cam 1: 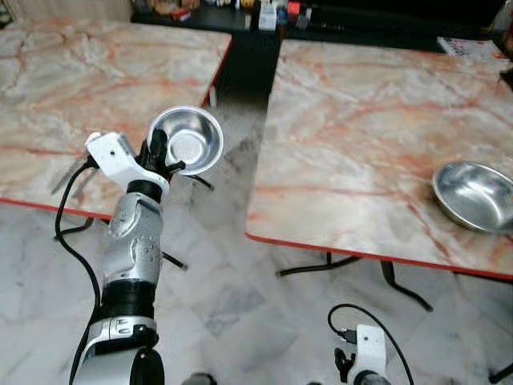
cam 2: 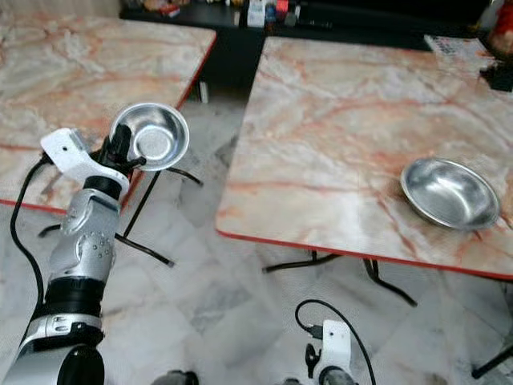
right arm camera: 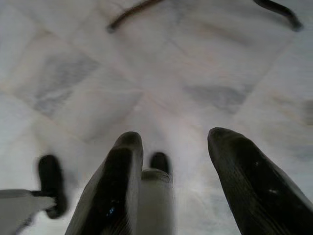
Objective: Setting the table
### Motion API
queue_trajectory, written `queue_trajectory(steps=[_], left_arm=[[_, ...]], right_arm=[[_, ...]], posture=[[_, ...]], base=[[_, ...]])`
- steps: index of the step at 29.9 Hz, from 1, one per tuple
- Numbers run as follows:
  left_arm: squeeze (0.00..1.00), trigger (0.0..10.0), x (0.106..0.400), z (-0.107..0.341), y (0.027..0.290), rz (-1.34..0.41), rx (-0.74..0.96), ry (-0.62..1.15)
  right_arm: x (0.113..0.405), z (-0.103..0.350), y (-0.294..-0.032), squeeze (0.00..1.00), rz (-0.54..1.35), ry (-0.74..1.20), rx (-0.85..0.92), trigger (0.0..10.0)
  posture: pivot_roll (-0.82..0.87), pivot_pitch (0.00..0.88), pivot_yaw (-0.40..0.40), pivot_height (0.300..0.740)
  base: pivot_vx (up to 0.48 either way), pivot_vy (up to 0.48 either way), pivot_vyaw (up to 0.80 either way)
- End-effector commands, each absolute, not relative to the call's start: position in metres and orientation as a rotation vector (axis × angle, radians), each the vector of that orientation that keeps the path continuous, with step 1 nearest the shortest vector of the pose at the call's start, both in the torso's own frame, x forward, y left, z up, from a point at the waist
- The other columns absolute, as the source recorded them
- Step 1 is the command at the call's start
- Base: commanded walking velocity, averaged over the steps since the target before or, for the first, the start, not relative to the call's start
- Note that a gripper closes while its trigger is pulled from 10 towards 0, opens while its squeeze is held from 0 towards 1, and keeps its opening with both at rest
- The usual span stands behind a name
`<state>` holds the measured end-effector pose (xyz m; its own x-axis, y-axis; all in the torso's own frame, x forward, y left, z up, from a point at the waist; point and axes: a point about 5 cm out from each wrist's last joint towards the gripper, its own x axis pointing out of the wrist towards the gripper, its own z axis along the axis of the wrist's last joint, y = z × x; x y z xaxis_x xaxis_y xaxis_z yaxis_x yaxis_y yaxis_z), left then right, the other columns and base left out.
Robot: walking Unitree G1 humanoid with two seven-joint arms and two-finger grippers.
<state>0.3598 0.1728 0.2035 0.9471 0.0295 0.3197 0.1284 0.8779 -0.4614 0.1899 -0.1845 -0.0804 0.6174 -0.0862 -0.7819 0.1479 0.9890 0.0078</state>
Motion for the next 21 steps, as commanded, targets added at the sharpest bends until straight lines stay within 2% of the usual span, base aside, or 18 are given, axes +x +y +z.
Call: queue_trajectory(steps=[1,21], left_arm=[[0.00,10.0,0.3604,0.2158,0.1685,-0.076,-0.492,-0.364],[0.00,10.0,0.3591,0.2168,0.1684,-0.085,-0.488,-0.364]], right_arm=[[0.1844,-0.0827,-0.1891,0.00,-0.151,0.913,0.073,10.0],[0.1846,-0.0824,-0.1902,0.00,-0.155,0.910,0.074,10.0]], posture=[[0.04,0.162,-0.025,0.740],[0.03,0.164,-0.028,0.740]], base=[[0.000,-0.458,0.00],[0.000,-0.453,0.00]])
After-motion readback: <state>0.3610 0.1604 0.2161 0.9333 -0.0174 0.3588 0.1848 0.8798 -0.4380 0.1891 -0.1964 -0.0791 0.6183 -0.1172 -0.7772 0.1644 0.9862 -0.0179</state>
